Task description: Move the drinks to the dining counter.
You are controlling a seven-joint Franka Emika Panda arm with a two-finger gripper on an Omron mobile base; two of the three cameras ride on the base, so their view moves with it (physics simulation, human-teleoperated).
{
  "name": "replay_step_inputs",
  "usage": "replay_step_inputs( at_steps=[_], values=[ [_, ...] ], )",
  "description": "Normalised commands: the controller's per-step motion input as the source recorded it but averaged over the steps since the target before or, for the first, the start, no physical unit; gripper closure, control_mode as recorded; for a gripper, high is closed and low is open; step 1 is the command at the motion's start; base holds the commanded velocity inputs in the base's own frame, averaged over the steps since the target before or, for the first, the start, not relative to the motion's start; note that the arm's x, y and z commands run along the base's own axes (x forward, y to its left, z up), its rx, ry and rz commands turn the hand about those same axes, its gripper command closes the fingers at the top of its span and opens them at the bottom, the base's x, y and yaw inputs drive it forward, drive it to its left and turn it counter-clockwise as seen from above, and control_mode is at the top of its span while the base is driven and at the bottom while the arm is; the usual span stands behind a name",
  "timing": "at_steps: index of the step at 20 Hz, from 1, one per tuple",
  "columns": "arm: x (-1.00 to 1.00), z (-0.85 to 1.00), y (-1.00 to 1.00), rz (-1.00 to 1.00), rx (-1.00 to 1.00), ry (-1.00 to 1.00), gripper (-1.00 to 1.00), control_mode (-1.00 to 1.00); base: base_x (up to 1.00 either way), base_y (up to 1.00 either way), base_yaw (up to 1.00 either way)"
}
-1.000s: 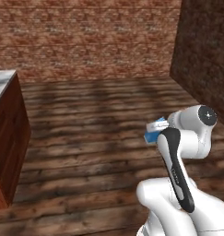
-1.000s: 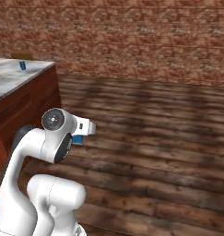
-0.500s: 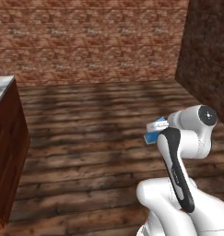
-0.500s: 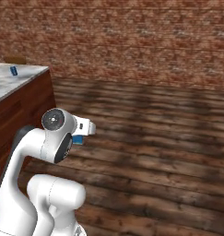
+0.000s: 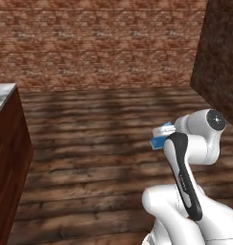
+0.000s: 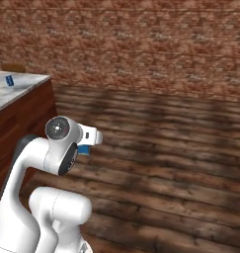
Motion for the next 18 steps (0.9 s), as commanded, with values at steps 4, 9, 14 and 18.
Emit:
replay_step_inputs(
  at_steps=[4,9,14,18],
  values=[
    [0.0,0.0,0.0,0.0,0.0,0.0,1.0,1.0,0.46,0.03,0.09],
    [0.0,0.0,0.0,0.0,0.0,0.0,1.0,1.0,0.47,0.04,0.09],
    [0.0,0.0,0.0,0.0,0.0,0.0,1.0,1.0,0.45,0.06,0.09],
    [0.0,0.0,0.0,0.0,0.0,0.0,1.0,1.0,0.45,0.07,0.1]
  ],
)
